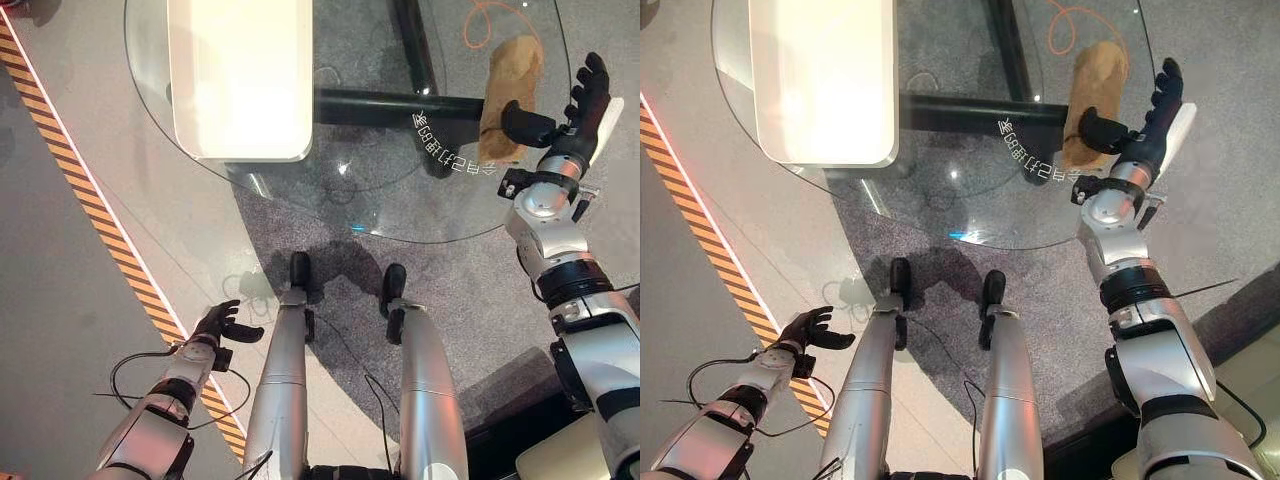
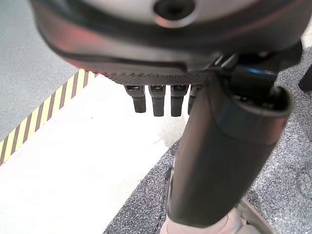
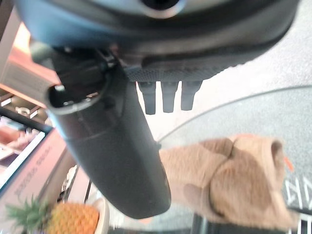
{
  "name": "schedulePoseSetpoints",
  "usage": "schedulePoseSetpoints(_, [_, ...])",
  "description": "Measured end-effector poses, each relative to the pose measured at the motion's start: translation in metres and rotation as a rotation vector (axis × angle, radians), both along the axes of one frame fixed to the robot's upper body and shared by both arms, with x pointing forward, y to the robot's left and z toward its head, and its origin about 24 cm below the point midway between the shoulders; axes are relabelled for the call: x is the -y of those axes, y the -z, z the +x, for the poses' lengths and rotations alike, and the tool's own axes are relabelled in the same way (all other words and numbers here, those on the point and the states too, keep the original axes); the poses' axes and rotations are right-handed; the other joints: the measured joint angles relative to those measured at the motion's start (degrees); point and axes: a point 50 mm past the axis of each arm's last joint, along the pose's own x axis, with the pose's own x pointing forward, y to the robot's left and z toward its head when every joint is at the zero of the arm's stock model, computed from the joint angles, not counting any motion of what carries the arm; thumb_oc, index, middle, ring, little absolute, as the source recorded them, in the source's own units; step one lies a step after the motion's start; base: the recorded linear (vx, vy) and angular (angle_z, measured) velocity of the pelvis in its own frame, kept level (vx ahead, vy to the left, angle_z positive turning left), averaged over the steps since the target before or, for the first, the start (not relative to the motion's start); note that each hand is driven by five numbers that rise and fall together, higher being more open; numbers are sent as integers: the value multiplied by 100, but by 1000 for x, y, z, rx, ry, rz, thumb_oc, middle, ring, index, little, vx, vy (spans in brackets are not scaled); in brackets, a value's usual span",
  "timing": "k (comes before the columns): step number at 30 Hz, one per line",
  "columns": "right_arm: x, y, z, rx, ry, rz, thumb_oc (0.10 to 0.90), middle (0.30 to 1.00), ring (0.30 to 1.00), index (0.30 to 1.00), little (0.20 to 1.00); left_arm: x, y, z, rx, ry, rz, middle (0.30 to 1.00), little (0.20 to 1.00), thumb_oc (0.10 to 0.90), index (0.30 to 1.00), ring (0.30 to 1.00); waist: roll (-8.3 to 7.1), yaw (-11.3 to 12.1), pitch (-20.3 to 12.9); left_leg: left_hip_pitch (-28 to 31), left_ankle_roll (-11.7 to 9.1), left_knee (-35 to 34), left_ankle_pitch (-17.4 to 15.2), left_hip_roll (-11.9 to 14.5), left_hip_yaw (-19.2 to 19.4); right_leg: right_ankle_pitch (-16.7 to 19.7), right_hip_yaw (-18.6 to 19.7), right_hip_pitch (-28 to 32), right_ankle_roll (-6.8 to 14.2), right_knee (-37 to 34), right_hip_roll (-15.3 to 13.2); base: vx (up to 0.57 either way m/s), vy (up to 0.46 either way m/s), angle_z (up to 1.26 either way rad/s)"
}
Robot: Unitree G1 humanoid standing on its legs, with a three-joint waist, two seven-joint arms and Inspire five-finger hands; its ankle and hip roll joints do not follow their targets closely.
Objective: Wipe the table with a cloth and put it in the basket.
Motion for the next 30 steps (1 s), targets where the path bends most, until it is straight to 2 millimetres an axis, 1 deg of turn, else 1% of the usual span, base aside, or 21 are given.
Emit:
schedulePoseSetpoints(4, [-6, -6, 3, -17, -6, -14, 800, 900, 900, 900, 900, 3, 1, 0, -2, 5, -5, 900, 900, 800, 900, 900, 7, 24, 0, 79, -31, -105, 49, -20, 7, 3, -5, 31, 5, -10, -21, -1, 3, 1])
schedulePoseSetpoints(7, [-8, -6, 4, -35, -5, -18, 800, 900, 900, 900, 900, 6, 3, 0, -10, 25, 5, 900, 900, 800, 900, 900, 9, 20, 0, 129, -23, -171, 77, -35, 14, 2, -1, 58, 4, -11, -43, -1, 7, 1])
schedulePoseSetpoints(10, [-8, -5, 5, -52, 1, -17, 800, 900, 900, 900, 900, 9, 4, -1, -13, 33, 1, 900, 900, 800, 900, 900, 41, 20, -7, 183, 9, -254, 106, -49, 15, -4, -1, 89, -9, -33, -63, 2, 21, 4])
schedulePoseSetpoints(11, [-8, -5, 5, -60, 5, -18, 800, 900, 900, 900, 900, 11, 5, -1, -14, 36, -2, 900, 900, 800, 900, 900, 74, 23, -6, 197, 20, -289, 127, -46, 12, 5, -11, 105, -22, -68, -60, 0, 0, 0])
schedulePoseSetpoints(16, [-6, 4, 7, -121, 23, -33, 800, 900, 900, 900, 900, 15, 7, -2, -19, 40, -10, 900, 900, 800, 900, 900, 146, 16, -9, 272, 17, -379, 168, -62, 18, 21, -7, 154, -15, -118, -75, 0, 0, 0])
schedulePoseSetpoints(22, [-6, 18, 10, -181, 43, -30, 800, 900, 900, 900, 900, 19, 9, -2, -21, 48, -17, 900, 900, 800, 900, 900, 149, 19, -8, 271, -6, -382, 182, -62, 17, 28, -9, 154, -3, -119, -75, 0, 0, 0])
schedulePoseSetpoints(30, [-2, 23, 10, -224, 95, -22, 800, 900, 900, 900, 900, 21, 10, -3, -27, 62, -8, 900, 900, 800, 900, 900, 155, 35, -6, 270, -2, -394, 180, -61, 15, 20, -10, 149, -16, -124, -74, 0, 0, 0])
